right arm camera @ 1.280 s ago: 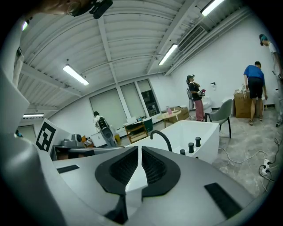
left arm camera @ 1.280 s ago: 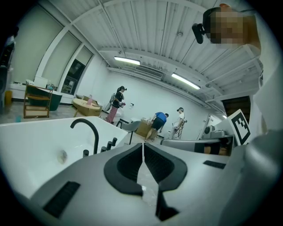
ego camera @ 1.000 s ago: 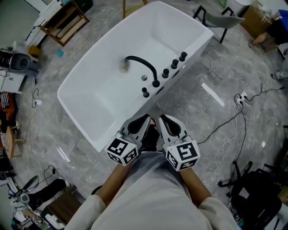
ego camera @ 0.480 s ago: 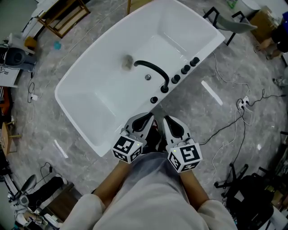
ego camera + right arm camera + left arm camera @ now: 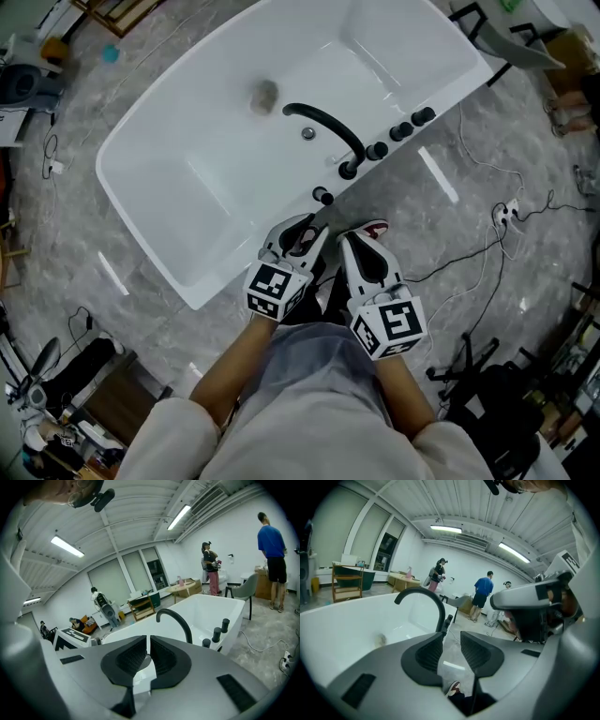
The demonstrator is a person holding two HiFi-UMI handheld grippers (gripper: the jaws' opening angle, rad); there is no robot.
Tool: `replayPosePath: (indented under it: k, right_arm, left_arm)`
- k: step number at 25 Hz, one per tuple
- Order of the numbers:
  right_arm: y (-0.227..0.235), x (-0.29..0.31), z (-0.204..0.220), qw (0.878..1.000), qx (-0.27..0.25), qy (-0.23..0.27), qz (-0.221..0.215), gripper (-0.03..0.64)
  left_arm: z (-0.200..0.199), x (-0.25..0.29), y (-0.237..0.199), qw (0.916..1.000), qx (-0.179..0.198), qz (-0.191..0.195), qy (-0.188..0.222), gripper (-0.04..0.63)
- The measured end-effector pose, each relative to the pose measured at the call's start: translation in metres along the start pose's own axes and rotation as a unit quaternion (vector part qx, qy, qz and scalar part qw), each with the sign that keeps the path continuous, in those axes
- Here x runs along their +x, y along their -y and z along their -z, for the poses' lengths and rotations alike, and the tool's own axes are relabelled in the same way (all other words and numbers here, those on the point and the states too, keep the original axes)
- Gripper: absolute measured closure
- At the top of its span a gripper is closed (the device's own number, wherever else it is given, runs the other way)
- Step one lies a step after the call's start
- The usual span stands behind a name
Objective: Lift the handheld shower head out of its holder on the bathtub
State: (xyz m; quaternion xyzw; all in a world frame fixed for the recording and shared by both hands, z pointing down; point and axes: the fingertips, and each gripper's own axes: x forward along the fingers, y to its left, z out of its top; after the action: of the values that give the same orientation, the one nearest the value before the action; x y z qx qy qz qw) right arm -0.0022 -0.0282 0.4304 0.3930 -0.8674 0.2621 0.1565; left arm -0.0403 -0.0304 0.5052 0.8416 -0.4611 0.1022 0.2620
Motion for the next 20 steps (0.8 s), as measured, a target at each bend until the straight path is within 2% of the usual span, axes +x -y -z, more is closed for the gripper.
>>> replayPosePath:
  k: [5, 9, 20]
  right_arm:
    - [0.007, 0.013, 0.011, 1.000, 0.001, -0.018, -0.008, 0.595]
    - [0.014, 0.018, 0.020, 0.999, 0.005, -0.035, -0.014, 0.597]
    - [0.032, 0.035, 0.042, 0.997, 0.008, -0.075, -0.026, 0.597]
  left_arm:
    - [0.032, 0.029, -0.028, 0.9989, -0.032, -0.032, -0.013, 0.439]
    - [0.048, 0.051, -0.042, 0.9974, -0.043, -0.052, -0.027, 0.397]
    - [0.079, 0.098, -0.067, 0.9945, -0.035, -0.081, -0.057, 0.360]
